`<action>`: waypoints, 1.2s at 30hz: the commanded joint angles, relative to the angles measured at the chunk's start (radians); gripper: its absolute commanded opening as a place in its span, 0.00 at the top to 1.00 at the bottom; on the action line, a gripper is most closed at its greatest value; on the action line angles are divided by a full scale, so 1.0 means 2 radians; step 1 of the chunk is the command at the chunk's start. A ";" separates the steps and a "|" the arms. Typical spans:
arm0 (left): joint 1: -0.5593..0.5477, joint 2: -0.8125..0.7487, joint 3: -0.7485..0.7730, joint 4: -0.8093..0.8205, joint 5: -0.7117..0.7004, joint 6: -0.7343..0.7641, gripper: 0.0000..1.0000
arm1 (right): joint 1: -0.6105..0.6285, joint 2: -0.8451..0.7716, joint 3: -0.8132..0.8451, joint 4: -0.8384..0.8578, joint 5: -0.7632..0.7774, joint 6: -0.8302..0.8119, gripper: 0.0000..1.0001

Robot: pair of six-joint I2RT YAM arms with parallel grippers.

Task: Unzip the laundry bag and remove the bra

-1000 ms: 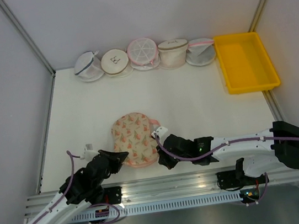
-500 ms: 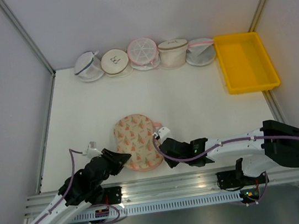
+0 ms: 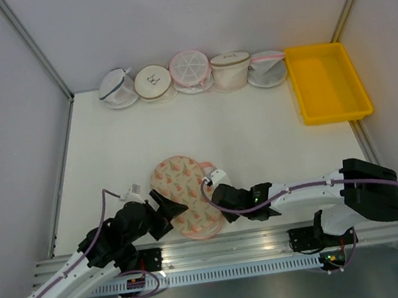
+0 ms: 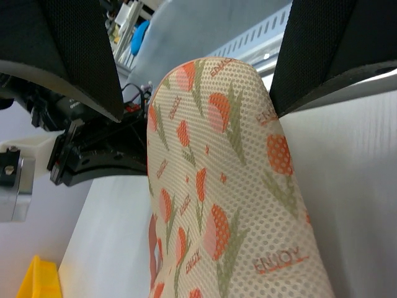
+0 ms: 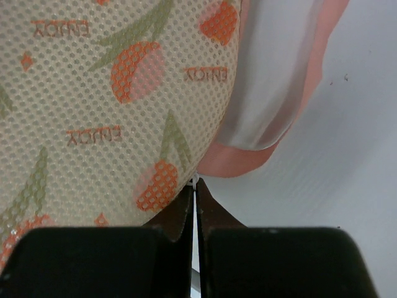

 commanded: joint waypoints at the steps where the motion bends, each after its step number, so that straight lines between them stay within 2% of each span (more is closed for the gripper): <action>1: 0.001 -0.005 0.024 -0.022 0.065 -0.013 0.00 | 0.000 0.014 0.028 0.014 -0.008 -0.007 1.00; 4: 0.002 -0.040 0.041 -0.076 0.055 -0.017 0.00 | 0.000 0.017 0.029 0.031 -0.027 -0.008 0.99; 5: 0.001 -0.046 0.046 -0.120 0.042 -0.018 0.00 | -0.001 0.018 0.029 0.035 -0.029 -0.008 0.99; 8: 0.002 -0.076 0.036 -0.177 0.044 -0.030 0.00 | -0.002 0.028 0.038 0.035 -0.021 -0.003 0.99; 14: 0.001 -0.154 -0.001 -0.197 0.060 -0.062 0.00 | -0.032 0.032 0.051 0.001 0.050 0.050 1.00; 23: 0.002 -0.131 0.014 -0.196 0.030 -0.050 0.00 | -0.119 -0.035 0.026 -0.070 0.143 0.161 0.99; 30: 0.001 -0.141 0.007 -0.196 0.026 -0.056 0.00 | -0.176 -0.115 -0.011 -0.169 0.216 0.252 1.00; 32: 0.002 -0.143 0.008 -0.195 0.024 -0.057 0.00 | -0.180 -0.147 -0.027 -0.178 0.219 0.267 1.00; 35: 0.002 -0.142 0.008 -0.192 0.018 -0.059 0.00 | -0.182 -0.157 -0.043 -0.159 0.178 0.246 1.00; 36: 0.002 -0.142 0.006 -0.190 0.017 -0.063 0.00 | -0.181 -0.154 -0.045 -0.138 0.144 0.235 1.00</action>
